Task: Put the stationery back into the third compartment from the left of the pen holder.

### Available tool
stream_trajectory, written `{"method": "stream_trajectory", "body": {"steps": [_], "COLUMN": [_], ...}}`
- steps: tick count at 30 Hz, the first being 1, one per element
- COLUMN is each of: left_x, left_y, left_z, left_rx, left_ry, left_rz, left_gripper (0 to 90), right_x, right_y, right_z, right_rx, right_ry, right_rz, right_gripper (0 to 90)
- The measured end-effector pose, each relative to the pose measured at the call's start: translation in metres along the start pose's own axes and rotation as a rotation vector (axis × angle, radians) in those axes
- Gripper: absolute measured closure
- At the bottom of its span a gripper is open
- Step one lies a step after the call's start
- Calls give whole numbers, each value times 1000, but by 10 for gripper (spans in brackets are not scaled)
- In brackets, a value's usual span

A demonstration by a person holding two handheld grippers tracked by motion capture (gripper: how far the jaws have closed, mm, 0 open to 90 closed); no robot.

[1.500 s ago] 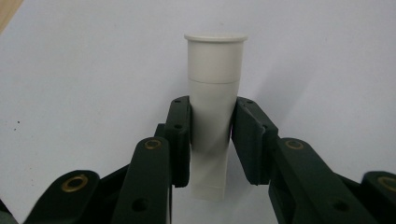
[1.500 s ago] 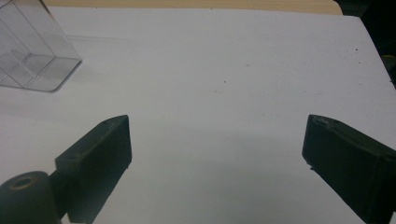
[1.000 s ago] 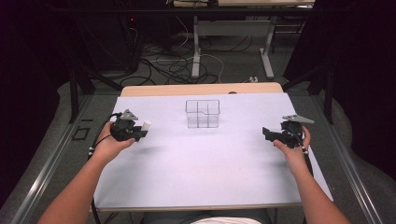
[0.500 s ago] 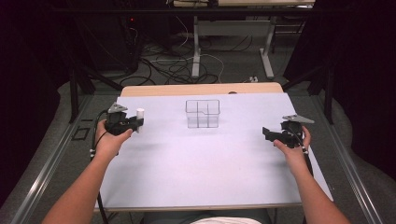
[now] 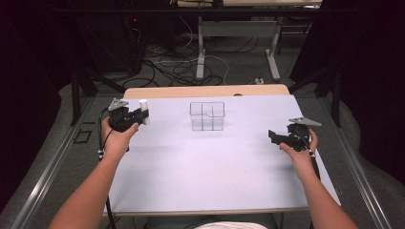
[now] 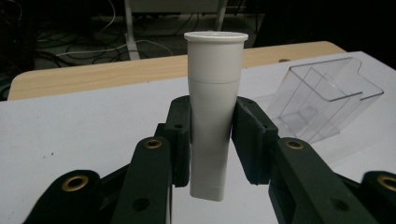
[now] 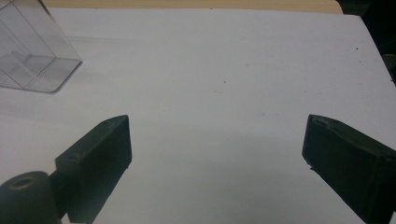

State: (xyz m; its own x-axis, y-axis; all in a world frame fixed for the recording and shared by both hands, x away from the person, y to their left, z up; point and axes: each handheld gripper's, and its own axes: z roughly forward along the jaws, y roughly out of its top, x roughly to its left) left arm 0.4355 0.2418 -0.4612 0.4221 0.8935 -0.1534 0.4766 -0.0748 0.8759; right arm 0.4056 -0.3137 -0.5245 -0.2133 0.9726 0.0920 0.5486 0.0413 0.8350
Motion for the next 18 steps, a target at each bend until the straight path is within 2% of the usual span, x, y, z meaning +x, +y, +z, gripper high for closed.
{"method": "stream_trajectory", "body": {"steps": [8, 16, 18], "left_x": [-19, -44, -49], "left_y": [12, 25, 29], "left_z": [12, 29, 32], "left_rx": [-37, -47, -48], "left_ry": [-27, -59, -65], "left_rz": [5, 36, 57], "left_gripper": [683, 683, 683], "right_x": [0, 0, 0], "right_y": [0, 0, 0], "right_z": [0, 0, 0], "right_rx": [-1, -1, -2], "right_ry": [4, 5, 8], "right_rz": [3, -1, 3], "right_gripper": [77, 78, 77]}}
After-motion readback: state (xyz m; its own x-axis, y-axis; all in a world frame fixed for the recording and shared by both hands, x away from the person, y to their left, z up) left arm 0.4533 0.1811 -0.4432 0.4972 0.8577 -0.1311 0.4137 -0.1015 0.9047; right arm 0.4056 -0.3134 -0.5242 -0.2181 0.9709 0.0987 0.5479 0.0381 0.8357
